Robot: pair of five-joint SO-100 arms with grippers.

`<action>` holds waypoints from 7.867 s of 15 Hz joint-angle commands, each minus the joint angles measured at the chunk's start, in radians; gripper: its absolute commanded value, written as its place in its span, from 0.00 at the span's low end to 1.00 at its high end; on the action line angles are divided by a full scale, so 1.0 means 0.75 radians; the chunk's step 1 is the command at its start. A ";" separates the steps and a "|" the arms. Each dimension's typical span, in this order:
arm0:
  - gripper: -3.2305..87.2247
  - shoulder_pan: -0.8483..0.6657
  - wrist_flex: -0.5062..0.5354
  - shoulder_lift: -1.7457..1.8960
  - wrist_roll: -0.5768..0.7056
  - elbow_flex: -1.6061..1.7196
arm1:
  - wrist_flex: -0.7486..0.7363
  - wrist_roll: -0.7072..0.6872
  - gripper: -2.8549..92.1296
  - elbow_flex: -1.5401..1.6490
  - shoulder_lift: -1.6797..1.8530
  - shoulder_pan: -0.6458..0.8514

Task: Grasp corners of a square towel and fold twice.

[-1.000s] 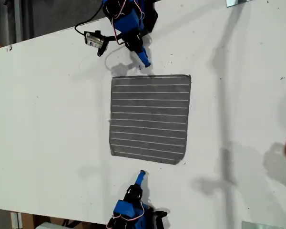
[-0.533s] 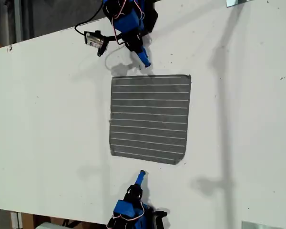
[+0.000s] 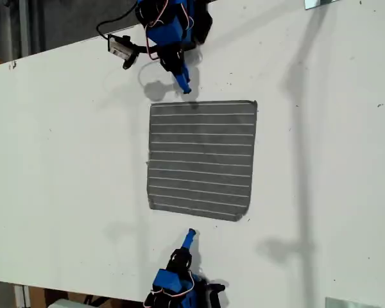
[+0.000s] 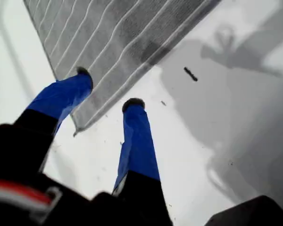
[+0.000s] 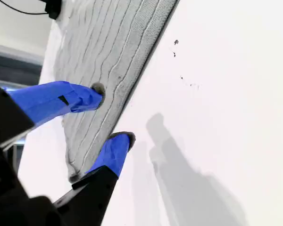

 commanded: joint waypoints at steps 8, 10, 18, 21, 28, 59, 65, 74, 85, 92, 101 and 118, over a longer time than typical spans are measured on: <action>0.20 -0.008 0.000 0.006 -0.532 0.004 | -0.002 0.090 0.24 -0.045 0.008 0.562; 0.25 -0.045 0.000 0.006 -0.358 0.004 | -0.045 0.123 0.23 -0.012 0.008 -0.074; 0.17 0.035 -0.037 0.008 -0.587 -0.012 | -0.061 0.141 0.07 0.020 0.006 -0.119; 0.18 0.088 -0.049 0.008 -0.716 0.004 | -0.084 0.219 0.06 0.037 0.002 -0.102; 0.19 -0.245 -0.022 -0.376 -0.250 -0.299 | -0.149 -0.057 0.33 -0.677 -1.080 -0.180; 0.16 0.290 -0.415 -2.011 -0.689 -1.043 | -0.288 0.137 0.03 -1.921 -2.929 -0.765; 0.21 0.659 -0.329 -2.591 -0.779 -1.694 | -0.307 0.143 0.03 -1.921 -2.966 -0.789; 0.34 0.716 -0.374 -2.806 -0.771 -1.921 | -0.307 0.157 0.03 -1.921 -2.980 -0.806; 0.34 0.740 -0.266 -2.958 -0.920 -1.898 | -0.327 0.160 0.03 -1.937 -2.992 -0.808; 0.03 0.728 -0.370 -3.095 -0.871 -1.994 | -0.317 0.162 0.03 -1.953 -2.994 -0.812; 0.03 0.761 0.108 -3.232 -0.616 -2.829 | 0.176 0.235 0.03 -2.350 -2.882 -0.865; 0.03 0.200 0.360 -2.612 -0.227 -2.575 | 0.151 -0.131 0.03 -1.882 -2.088 -0.307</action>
